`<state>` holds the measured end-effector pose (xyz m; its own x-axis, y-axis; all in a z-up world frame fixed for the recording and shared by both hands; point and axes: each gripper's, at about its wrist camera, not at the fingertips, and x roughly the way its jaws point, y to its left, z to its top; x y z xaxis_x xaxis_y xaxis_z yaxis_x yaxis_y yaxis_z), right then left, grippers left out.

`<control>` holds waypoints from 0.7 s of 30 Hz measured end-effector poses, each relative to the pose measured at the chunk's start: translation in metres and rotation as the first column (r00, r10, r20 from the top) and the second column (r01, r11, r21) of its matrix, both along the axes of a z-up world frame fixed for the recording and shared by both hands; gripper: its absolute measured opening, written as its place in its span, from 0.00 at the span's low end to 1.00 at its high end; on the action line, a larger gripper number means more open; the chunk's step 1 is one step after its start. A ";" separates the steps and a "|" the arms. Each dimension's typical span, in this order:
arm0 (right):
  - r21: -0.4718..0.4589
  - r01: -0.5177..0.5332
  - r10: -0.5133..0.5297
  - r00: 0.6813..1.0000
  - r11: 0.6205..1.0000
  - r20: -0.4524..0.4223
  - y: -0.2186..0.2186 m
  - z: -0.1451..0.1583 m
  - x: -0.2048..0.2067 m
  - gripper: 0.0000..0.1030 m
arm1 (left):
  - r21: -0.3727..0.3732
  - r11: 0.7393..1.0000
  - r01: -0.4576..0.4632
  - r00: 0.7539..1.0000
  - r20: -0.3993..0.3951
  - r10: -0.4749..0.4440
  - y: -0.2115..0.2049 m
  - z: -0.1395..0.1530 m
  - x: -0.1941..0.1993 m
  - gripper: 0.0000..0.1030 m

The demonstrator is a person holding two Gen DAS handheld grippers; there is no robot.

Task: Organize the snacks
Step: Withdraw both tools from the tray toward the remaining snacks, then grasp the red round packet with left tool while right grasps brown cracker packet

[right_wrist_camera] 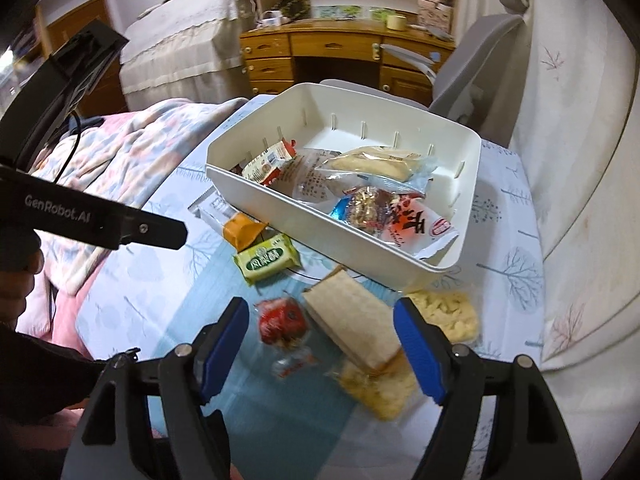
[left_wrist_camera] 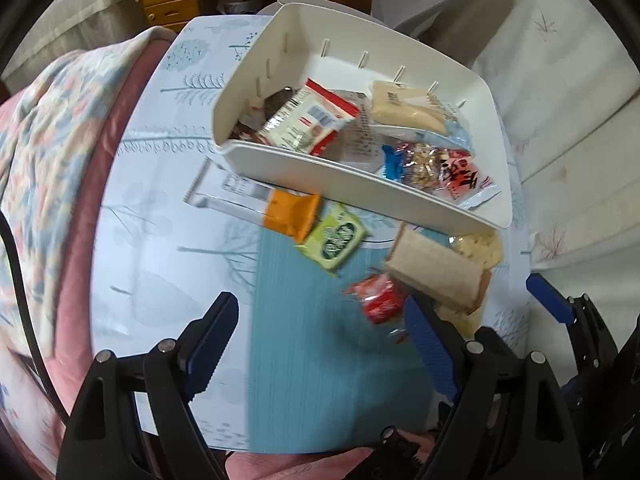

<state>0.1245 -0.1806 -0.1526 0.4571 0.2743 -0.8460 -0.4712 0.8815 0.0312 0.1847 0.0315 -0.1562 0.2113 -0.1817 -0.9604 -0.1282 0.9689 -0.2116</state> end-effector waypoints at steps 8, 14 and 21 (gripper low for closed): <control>-0.021 -0.071 0.071 0.997 0.997 -0.022 -0.037 -0.018 0.010 0.76 | -0.017 0.995 -0.101 0.993 -0.065 0.099 -0.036 -0.024 -0.006 0.82; -0.063 -0.150 0.150 0.989 0.987 -0.006 -0.050 -0.037 0.010 0.76 | -0.019 0.983 -0.184 0.966 -0.189 0.178 -0.047 -0.058 -0.007 0.82; -0.161 -0.309 0.325 0.942 0.937 0.083 -0.041 -0.060 0.002 0.76 | -0.014 0.965 -0.261 0.922 -0.299 0.245 -0.054 -0.094 -0.001 0.82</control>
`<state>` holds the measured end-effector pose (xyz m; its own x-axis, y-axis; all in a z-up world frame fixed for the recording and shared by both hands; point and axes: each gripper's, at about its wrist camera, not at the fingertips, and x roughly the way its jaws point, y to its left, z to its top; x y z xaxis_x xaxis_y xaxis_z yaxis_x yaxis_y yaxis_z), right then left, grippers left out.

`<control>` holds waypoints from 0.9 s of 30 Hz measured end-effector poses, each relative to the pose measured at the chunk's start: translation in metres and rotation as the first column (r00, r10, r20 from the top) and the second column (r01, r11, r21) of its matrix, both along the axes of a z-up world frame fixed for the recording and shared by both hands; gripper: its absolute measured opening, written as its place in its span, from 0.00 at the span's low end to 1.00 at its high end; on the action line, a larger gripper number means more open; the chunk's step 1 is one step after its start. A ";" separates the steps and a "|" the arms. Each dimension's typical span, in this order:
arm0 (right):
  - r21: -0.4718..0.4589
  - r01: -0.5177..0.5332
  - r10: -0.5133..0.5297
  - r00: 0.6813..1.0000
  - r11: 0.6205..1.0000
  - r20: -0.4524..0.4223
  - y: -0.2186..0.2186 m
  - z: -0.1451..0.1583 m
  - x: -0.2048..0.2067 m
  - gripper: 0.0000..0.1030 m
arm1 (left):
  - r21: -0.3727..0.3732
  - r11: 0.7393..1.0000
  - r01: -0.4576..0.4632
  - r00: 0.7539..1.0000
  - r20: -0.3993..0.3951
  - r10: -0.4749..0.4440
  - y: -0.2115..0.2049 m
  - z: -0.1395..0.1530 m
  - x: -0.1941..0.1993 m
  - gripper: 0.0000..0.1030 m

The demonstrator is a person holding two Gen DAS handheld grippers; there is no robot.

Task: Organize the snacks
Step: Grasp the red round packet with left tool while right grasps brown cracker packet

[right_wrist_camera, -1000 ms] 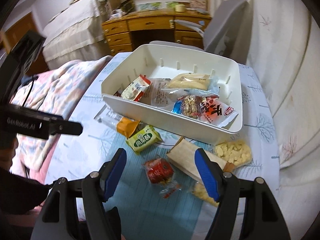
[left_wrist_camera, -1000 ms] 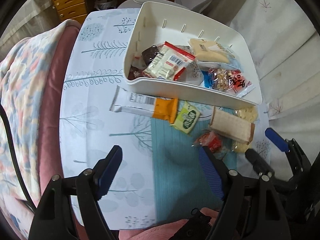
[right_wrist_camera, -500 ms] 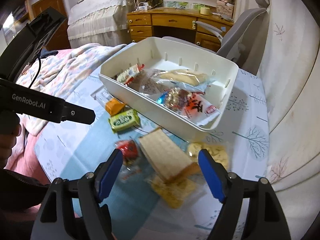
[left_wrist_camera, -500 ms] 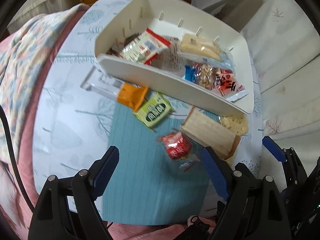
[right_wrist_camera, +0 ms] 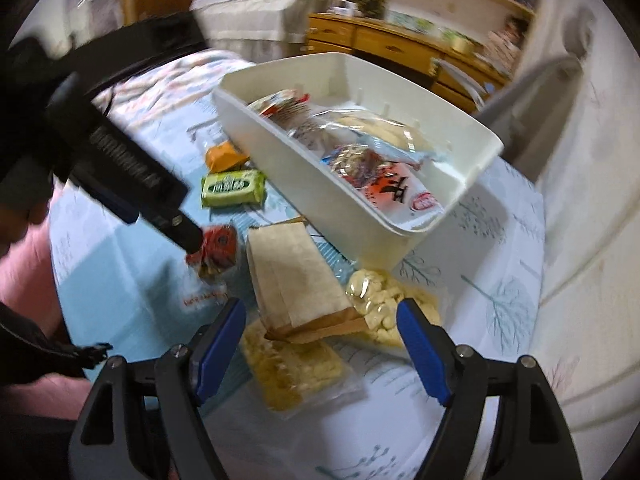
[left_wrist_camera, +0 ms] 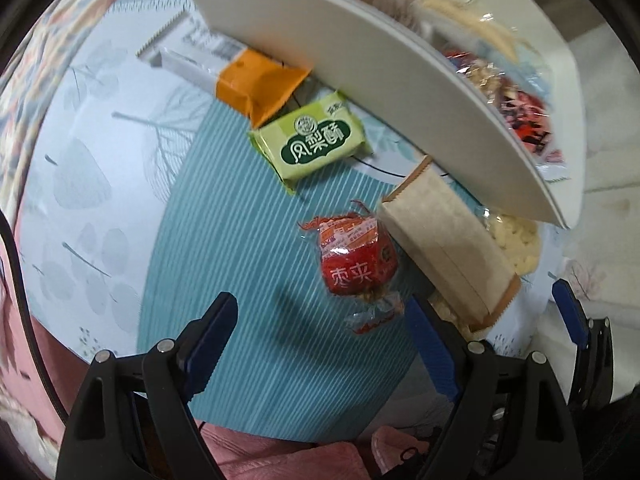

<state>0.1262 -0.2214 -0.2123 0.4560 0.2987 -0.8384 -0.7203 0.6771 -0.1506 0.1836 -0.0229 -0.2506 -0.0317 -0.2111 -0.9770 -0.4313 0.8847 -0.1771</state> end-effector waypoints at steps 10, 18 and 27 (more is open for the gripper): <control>-0.004 -0.101 0.101 0.995 0.995 0.019 0.011 -0.025 0.008 0.76 | -0.015 0.996 -0.083 0.994 -0.069 0.082 -0.011 -0.021 0.016 0.76; 0.017 -0.125 0.125 0.992 0.992 -0.021 0.015 -0.038 0.015 0.76 | -0.022 0.992 -0.123 0.986 -0.119 0.120 -0.017 -0.033 0.023 0.60; 0.033 -0.133 0.134 0.990 0.991 -0.037 0.016 -0.042 0.016 0.68 | -0.028 0.991 -0.134 0.984 -0.122 0.130 -0.028 -0.034 0.028 0.50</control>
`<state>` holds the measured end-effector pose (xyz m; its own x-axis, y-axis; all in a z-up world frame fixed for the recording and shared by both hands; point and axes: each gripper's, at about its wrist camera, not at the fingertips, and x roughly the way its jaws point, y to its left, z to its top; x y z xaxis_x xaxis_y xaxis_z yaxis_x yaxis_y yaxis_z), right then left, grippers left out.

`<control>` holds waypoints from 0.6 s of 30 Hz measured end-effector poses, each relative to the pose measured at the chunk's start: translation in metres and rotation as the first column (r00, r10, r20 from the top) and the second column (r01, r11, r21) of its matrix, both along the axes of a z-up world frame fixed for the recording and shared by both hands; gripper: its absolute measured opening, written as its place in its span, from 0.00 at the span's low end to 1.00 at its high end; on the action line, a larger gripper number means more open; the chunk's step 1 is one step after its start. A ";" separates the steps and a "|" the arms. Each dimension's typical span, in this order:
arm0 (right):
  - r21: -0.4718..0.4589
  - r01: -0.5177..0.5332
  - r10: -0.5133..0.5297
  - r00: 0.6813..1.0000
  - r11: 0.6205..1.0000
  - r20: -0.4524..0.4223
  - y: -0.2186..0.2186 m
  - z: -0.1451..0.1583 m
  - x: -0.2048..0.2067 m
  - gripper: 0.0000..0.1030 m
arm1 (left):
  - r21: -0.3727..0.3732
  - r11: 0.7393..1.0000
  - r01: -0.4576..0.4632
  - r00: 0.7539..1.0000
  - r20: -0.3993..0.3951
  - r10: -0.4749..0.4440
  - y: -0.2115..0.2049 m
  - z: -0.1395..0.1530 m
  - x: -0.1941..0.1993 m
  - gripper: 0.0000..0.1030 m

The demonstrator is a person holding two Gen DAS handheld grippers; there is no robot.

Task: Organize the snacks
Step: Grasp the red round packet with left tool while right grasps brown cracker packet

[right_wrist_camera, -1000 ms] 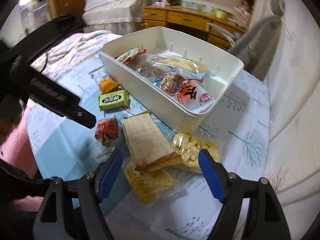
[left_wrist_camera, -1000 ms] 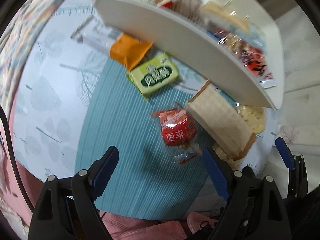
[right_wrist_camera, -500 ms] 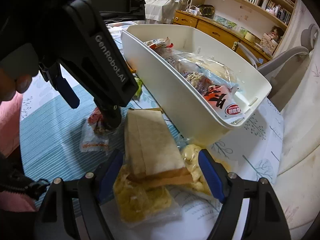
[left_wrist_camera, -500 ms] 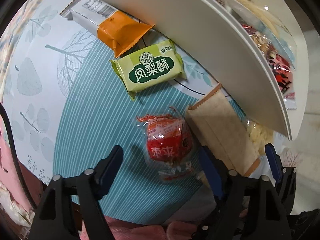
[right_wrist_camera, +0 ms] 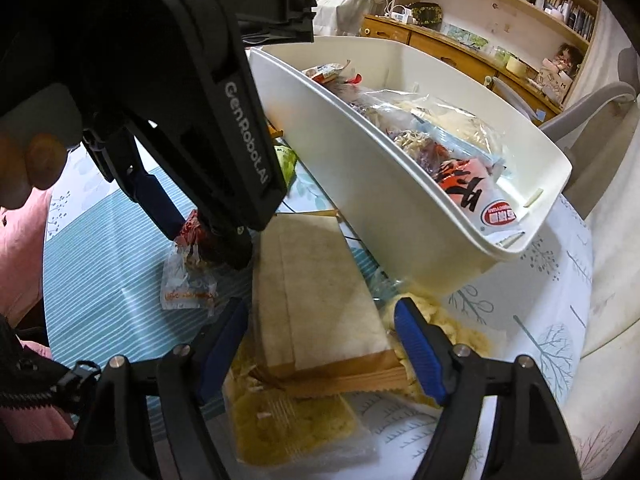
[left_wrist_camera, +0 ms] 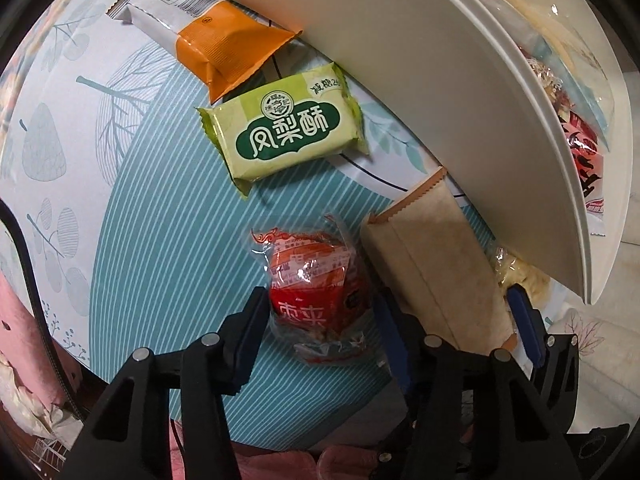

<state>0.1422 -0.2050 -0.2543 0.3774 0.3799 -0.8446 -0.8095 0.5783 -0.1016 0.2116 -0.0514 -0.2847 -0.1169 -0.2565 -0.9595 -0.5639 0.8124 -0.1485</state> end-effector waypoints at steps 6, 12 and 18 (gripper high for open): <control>-0.003 0.007 -0.007 1.000 1.000 -0.026 0.002 0.002 0.001 0.59 | -0.001 1.000 -0.010 1.000 0.005 0.010 -0.003 0.001 0.002 0.49; 0.016 0.034 -0.033 0.998 0.999 -0.055 -0.002 0.008 0.006 0.57 | -0.003 1.000 -0.022 1.000 -0.007 0.022 0.004 0.003 -0.010 0.48; 0.047 0.046 -0.039 0.990 0.998 -0.134 -0.003 0.017 0.008 0.57 | 0.014 0.999 -0.043 0.999 -0.008 0.043 0.021 0.014 -0.019 0.48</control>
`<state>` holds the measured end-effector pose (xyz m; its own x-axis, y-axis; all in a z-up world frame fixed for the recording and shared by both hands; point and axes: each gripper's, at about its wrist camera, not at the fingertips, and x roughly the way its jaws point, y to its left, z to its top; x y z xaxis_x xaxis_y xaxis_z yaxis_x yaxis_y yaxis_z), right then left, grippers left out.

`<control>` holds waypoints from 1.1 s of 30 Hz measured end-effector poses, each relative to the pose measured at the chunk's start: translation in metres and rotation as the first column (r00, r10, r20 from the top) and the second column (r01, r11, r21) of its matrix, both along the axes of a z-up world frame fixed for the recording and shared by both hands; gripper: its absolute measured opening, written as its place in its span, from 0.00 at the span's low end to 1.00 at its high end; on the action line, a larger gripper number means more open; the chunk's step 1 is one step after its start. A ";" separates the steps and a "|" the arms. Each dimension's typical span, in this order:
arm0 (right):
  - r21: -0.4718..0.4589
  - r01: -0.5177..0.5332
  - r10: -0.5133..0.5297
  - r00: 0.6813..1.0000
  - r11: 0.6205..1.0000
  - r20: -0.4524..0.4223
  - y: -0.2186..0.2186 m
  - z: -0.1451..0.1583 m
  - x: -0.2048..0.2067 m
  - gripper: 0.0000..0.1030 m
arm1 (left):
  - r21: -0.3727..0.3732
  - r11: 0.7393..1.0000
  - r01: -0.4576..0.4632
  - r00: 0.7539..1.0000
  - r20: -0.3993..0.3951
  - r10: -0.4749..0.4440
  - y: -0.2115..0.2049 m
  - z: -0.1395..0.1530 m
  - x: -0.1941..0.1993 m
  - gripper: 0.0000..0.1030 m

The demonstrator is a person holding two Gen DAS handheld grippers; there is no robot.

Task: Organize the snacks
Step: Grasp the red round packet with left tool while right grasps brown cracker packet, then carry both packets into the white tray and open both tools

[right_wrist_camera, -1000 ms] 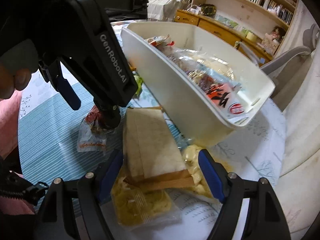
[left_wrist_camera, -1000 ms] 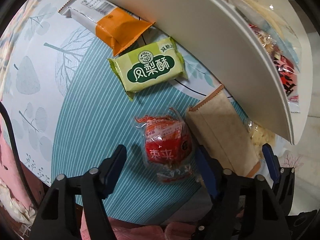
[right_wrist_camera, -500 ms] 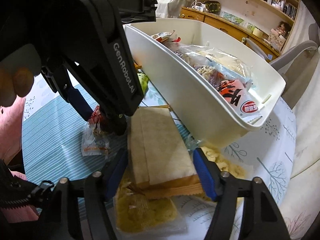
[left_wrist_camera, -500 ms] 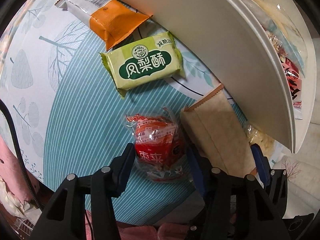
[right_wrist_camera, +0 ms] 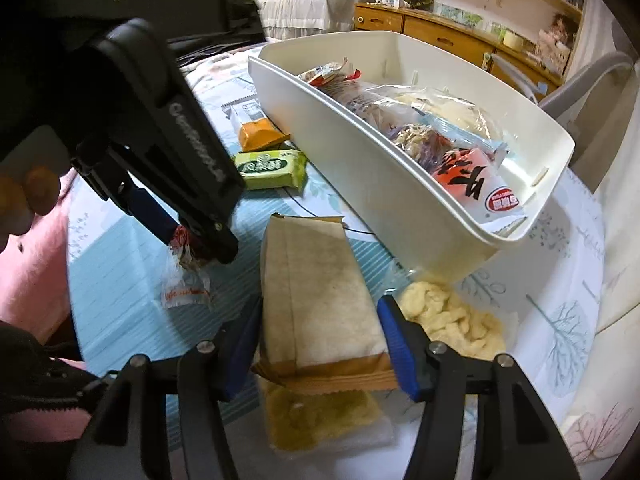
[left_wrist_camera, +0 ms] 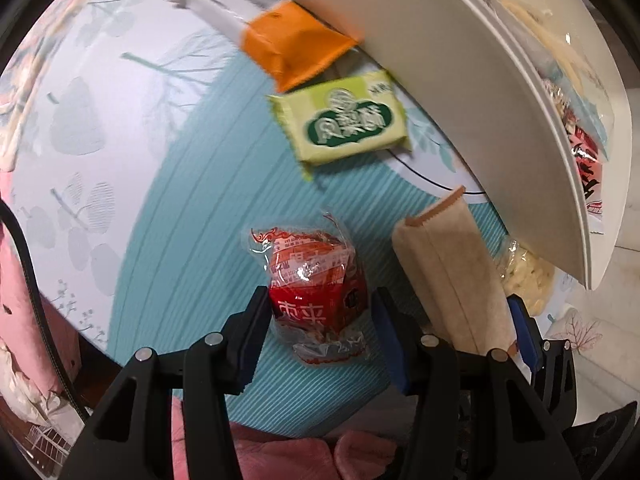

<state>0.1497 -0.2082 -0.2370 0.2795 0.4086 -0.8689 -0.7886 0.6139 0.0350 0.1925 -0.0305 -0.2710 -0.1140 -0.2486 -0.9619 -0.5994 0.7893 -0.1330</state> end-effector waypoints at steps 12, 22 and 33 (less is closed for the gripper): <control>0.127 -0.035 0.034 0.999 0.991 0.009 0.027 0.040 -0.010 0.57 | 0.032 0.997 -0.070 0.996 0.053 0.068 0.057 0.058 -0.016 0.48; 0.262 0.025 -0.047 0.996 0.965 0.079 0.051 0.091 0.007 0.57 | 0.069 0.997 -0.017 0.982 0.187 0.004 0.103 0.117 0.009 0.48; 0.335 0.247 -0.308 0.941 0.909 0.141 0.031 0.120 0.052 0.56 | 0.109 0.986 0.125 0.919 0.361 -0.156 0.105 0.163 0.079 0.48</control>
